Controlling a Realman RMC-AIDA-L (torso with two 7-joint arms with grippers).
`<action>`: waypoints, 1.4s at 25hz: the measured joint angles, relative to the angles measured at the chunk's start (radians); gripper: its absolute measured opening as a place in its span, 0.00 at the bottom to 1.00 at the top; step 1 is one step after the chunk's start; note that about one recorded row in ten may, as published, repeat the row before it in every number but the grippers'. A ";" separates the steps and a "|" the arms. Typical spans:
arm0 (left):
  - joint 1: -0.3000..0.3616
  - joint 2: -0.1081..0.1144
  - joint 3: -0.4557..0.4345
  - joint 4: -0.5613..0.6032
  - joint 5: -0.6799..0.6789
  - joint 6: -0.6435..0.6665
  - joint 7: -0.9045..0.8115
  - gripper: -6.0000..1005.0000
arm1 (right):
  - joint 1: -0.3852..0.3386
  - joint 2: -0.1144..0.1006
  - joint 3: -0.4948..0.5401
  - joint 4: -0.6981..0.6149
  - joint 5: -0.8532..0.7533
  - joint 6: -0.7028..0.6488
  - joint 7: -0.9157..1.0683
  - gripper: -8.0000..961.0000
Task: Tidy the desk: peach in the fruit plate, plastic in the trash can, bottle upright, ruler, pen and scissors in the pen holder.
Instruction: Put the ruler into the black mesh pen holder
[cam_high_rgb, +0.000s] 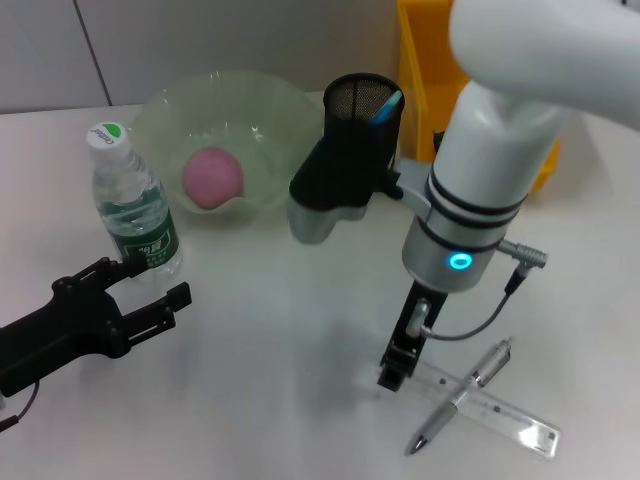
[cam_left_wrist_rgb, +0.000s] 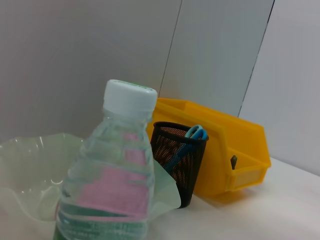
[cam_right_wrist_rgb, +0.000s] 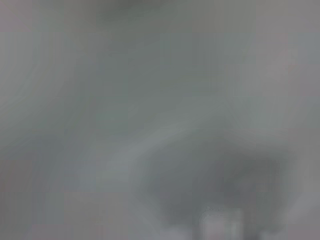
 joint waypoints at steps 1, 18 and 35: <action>0.000 0.000 0.000 0.000 0.000 0.000 0.000 0.80 | 0.000 0.000 0.000 0.000 0.000 0.000 0.000 0.41; -0.002 0.006 -0.003 -0.002 0.000 0.001 0.000 0.80 | -0.009 -0.006 0.337 0.009 -0.002 -0.046 -0.154 0.40; -0.001 0.006 -0.005 0.001 0.000 0.001 0.008 0.80 | -0.010 -0.032 0.707 0.002 0.005 -0.107 -0.304 0.40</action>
